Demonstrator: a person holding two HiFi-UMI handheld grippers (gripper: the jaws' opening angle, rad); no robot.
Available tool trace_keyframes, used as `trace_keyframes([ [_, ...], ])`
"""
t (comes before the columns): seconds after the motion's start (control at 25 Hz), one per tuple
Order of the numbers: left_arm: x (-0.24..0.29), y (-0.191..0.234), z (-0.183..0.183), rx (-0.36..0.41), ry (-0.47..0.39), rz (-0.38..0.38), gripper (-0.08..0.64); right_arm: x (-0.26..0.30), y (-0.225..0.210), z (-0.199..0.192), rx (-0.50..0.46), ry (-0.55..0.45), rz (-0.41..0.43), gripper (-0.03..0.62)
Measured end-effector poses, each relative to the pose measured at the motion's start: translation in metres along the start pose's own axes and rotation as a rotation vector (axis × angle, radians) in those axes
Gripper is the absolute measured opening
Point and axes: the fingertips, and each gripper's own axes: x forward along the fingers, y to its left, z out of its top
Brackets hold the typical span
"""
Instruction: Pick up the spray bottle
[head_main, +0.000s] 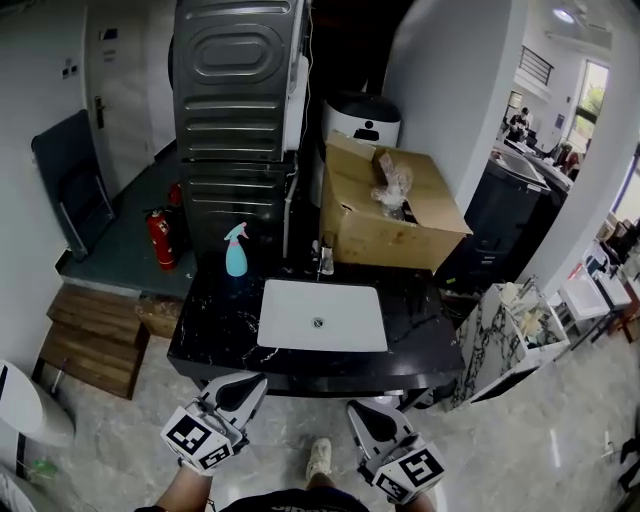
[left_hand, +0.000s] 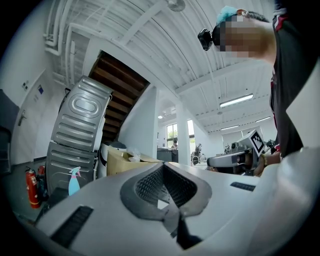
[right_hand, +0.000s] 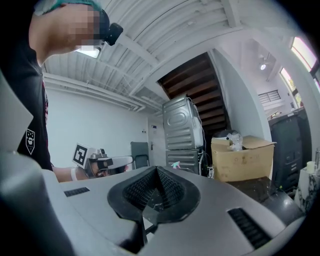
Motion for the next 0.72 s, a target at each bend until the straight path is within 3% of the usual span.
trace_keyframes([
  [0.4, 0.107, 0.064, 0.0, 0.025, -0.013, 0.029, 0.015, 0.081, -0.109, 0.016, 0.003, -0.022, 0.073, 0.037],
  [0.72, 0.203, 0.097, 0.006, 0.093, -0.006, 0.036, 0.015, 0.122, -0.205, 0.035, 0.001, -0.044, 0.112, 0.037],
])
